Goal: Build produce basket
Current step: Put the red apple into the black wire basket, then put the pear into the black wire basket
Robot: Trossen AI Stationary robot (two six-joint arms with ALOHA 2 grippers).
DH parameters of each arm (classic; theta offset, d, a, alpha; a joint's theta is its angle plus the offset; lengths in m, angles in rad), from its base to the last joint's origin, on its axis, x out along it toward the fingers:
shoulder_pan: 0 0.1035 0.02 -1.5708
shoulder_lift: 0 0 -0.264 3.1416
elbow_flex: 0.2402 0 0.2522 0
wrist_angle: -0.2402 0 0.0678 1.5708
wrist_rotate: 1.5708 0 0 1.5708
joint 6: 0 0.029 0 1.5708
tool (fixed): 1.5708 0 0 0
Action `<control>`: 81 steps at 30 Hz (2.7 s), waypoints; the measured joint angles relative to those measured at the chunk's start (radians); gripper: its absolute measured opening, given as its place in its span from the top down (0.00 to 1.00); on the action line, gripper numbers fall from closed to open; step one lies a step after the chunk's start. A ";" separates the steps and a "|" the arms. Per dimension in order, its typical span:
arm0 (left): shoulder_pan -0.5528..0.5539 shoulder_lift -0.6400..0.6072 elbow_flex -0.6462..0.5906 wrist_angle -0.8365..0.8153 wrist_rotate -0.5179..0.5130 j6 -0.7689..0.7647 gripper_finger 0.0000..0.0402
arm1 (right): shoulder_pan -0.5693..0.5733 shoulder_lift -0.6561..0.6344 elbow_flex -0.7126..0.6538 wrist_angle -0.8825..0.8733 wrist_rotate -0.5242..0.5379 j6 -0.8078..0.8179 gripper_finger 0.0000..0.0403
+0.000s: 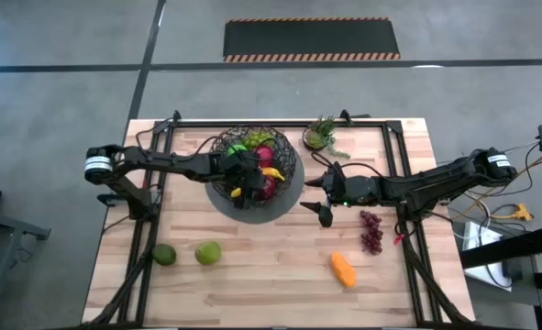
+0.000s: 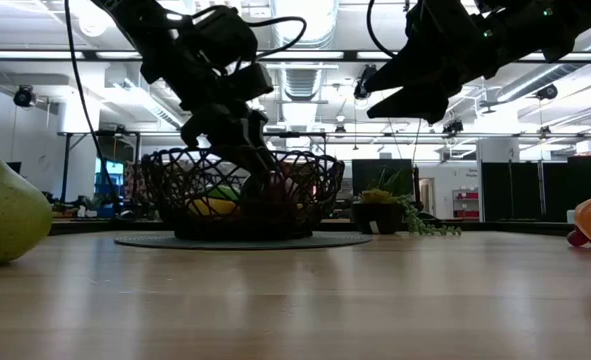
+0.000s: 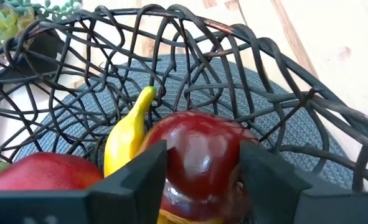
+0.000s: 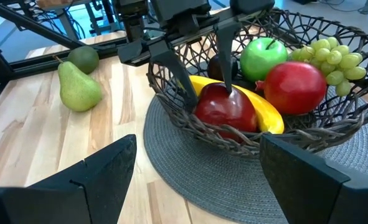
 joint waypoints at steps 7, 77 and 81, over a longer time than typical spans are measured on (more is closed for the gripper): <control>0.000 -0.002 0.002 0.017 -0.004 -0.017 0.67 | 0.000 0.000 0.000 0.000 0.000 0.014 0.20; -0.005 -0.070 0.012 -0.036 -0.111 -0.001 0.98 | 0.000 0.000 -0.003 0.001 0.000 0.024 0.20; -0.005 -0.098 0.012 -0.036 -0.111 -0.001 0.98 | 0.000 0.000 0.012 0.002 0.000 0.024 0.23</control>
